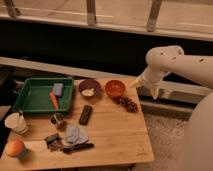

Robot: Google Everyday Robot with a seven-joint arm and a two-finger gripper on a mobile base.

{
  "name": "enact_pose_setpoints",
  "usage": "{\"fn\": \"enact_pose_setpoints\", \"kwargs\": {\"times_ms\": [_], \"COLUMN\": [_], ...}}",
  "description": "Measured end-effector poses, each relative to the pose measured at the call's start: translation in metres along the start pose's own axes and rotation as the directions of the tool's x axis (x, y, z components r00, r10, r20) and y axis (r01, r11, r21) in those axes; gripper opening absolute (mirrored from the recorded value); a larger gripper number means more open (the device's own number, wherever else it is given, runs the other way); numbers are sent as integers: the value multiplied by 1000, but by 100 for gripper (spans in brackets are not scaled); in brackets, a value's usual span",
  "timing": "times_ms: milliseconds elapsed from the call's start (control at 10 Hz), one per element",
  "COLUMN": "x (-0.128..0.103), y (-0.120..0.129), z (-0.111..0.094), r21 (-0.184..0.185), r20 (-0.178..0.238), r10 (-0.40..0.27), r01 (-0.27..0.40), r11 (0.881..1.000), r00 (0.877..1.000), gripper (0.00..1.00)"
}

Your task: Place towel in metal cup

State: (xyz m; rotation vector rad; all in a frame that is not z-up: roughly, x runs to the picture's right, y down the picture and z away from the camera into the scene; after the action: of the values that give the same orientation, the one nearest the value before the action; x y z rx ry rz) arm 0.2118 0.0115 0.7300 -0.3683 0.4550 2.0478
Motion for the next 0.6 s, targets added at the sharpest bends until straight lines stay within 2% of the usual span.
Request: {"fn": "enact_pose_setpoints", "kwargs": {"times_ms": [200, 400, 600], "x": [3, 18, 50], "y": [7, 34, 68], "z": [-1, 4, 13], "r21": [-5, -29, -49], "r20": [-6, -36, -76], "r10": [-50, -146, -259], "r01": [50, 145, 256], "r11": [999, 989, 965], "r00": [999, 989, 963], "gripper": [80, 80, 80]}}
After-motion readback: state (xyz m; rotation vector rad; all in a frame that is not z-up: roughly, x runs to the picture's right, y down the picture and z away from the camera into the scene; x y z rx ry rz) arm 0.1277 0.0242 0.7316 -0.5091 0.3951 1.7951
